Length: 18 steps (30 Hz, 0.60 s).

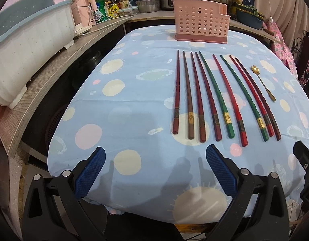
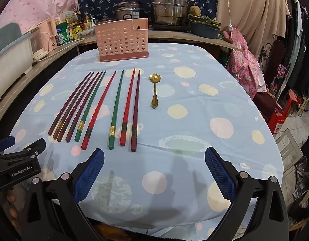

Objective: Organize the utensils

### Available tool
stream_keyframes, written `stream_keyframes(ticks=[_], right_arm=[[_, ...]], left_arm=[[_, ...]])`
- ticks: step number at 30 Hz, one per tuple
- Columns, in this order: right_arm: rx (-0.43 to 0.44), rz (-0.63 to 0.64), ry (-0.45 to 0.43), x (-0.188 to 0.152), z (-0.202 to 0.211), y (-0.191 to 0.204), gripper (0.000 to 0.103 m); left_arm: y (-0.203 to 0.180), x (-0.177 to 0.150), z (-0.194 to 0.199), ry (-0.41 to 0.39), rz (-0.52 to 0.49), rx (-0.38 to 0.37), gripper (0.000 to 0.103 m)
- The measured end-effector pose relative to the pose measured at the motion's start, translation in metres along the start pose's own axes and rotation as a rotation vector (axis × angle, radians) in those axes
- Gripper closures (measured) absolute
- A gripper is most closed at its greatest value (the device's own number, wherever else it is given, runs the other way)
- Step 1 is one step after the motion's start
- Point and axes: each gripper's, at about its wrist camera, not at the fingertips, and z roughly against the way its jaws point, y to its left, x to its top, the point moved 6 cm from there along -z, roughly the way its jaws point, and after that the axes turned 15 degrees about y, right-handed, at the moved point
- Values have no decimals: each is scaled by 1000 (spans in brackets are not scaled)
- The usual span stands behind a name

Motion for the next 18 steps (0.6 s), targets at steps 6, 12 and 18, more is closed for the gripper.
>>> stream_keyframes(ticks=[6, 12, 18], right_arm=[[5, -11, 4, 8, -6, -6, 7], [6, -11, -6, 23, -13, -9, 7], [27, -27, -5, 43, -24, -13, 11]], left_arm=[[15, 16, -8, 1, 39, -3, 9], [18, 31, -24, 22, 52, -18, 14], [12, 38, -34, 51, 41, -46, 23]])
